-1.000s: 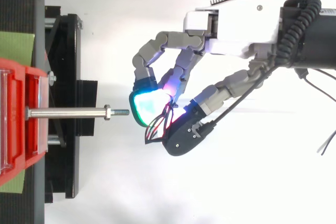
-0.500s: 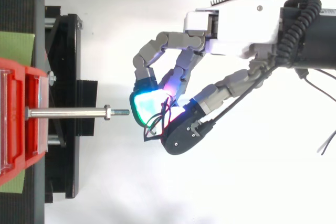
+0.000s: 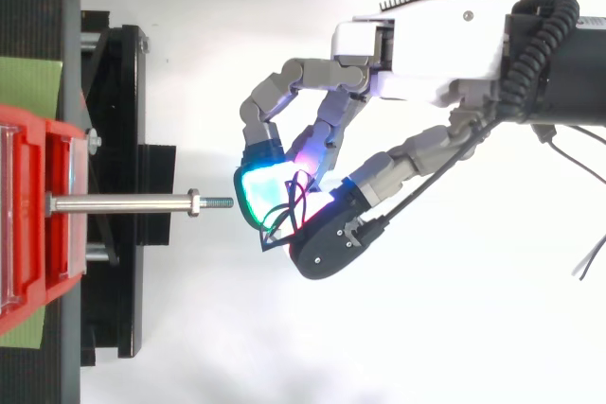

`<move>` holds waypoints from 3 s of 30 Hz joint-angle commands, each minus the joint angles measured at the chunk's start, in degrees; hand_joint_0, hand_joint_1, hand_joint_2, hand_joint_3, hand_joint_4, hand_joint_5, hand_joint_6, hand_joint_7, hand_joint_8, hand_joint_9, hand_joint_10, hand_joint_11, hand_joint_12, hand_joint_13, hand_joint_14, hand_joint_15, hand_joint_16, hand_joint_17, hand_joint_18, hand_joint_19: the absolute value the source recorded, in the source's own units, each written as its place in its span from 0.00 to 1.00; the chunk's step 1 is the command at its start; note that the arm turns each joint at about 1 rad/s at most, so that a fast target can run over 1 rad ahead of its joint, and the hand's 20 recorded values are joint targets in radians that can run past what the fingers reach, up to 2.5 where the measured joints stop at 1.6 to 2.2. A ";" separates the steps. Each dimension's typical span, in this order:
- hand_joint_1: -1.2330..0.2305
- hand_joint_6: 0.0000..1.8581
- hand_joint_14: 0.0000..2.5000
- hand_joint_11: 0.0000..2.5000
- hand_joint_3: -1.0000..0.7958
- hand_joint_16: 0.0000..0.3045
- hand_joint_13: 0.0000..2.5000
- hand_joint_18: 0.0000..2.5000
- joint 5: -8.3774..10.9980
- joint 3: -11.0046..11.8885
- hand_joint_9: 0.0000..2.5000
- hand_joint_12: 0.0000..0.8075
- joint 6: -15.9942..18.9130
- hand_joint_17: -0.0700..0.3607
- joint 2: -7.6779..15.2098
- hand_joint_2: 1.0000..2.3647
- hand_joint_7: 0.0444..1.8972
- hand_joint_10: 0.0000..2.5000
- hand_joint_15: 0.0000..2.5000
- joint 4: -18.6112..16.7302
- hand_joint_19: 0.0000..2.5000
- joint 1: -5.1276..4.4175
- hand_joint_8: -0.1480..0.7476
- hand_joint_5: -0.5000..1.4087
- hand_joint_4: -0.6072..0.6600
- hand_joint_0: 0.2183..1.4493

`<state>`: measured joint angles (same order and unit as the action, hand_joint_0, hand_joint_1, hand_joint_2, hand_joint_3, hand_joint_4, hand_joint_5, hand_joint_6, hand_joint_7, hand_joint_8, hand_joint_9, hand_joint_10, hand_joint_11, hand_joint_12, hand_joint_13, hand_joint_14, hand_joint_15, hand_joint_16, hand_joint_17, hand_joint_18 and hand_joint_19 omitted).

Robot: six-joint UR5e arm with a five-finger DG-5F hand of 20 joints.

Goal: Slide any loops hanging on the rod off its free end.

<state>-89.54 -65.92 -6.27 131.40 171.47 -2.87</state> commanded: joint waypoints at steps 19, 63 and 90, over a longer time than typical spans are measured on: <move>0.41 0.43 0.00 0.20 0.32 0.14 0.36 0.35 -0.02 0.09 0.44 0.41 0.03 0.39 0.00 0.00 0.62 0.01 0.11 0.18 0.21 0.06 0.50 0.19 0.56 0.32; 0.40 0.27 0.00 0.18 0.28 0.16 0.34 0.34 5.61 -23.20 0.40 0.44 -2.52 0.42 -17.58 0.00 0.66 0.01 0.11 4.66 0.21 1.82 0.50 0.20 0.63 0.25; 0.40 0.27 0.00 0.13 0.28 0.15 0.20 0.20 5.69 -23.20 0.33 0.42 -3.31 0.40 -17.58 0.00 0.56 0.00 0.04 -0.26 0.14 1.64 0.47 0.19 0.67 0.27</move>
<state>-83.85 -89.12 -9.58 113.82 171.21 -1.20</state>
